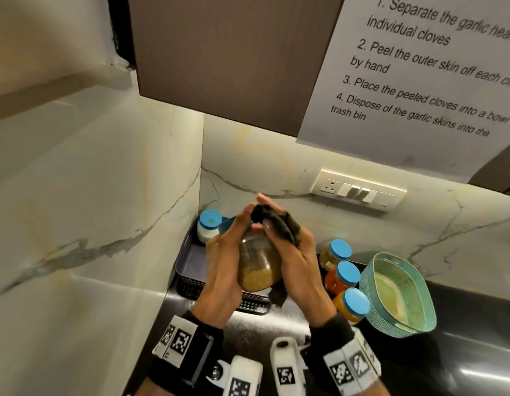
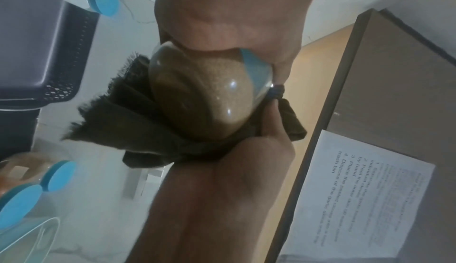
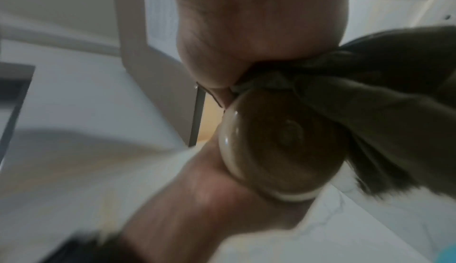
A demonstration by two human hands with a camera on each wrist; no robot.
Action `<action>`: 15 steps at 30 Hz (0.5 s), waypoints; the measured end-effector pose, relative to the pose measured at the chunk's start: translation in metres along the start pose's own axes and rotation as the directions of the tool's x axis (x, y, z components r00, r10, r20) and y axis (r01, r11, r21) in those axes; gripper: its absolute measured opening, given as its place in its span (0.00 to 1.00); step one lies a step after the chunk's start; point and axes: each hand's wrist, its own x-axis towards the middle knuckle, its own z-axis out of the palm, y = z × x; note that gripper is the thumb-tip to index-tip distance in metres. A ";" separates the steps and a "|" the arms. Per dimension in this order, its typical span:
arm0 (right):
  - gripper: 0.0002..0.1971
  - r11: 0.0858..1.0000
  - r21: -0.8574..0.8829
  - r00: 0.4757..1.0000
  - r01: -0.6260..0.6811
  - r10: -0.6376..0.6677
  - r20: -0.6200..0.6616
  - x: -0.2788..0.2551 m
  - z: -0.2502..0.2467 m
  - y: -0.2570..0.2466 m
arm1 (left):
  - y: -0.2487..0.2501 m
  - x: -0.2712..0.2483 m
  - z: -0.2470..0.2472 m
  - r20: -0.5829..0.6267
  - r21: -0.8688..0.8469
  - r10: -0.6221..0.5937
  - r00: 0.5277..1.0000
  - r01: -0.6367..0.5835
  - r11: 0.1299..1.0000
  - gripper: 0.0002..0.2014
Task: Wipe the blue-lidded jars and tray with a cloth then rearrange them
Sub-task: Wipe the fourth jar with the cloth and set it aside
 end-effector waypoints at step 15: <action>0.31 0.997 -0.052 0.998 0.060 -0.061 -0.029 -0.031 -0.021 0.003 | 0.028 -0.005 -0.002 0.073 0.231 -0.014 0.997 -0.003 0.973 0.35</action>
